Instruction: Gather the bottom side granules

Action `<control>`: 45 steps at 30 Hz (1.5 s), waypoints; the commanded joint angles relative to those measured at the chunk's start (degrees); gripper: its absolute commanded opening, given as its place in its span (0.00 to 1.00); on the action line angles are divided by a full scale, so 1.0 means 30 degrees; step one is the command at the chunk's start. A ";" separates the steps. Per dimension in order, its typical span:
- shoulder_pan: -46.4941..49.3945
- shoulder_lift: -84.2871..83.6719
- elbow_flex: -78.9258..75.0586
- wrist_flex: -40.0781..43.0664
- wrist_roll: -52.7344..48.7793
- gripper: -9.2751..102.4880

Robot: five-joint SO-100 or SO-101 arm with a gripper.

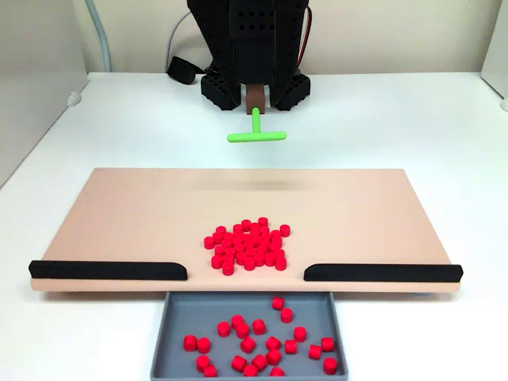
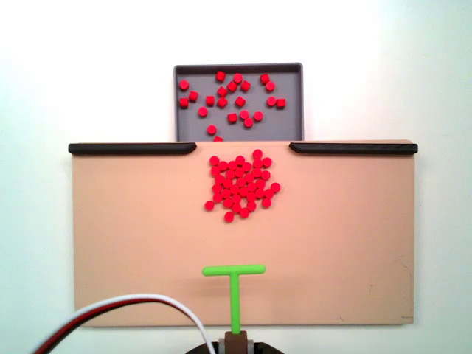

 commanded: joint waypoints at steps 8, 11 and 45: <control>-0.0381 0.0000 0.1406 -0.1963 0.0938 0.08; -0.0615 0.0234 0.2432 -0.3193 0.1553 0.08; -0.0996 -0.1406 0.5713 -0.8203 0.2285 0.08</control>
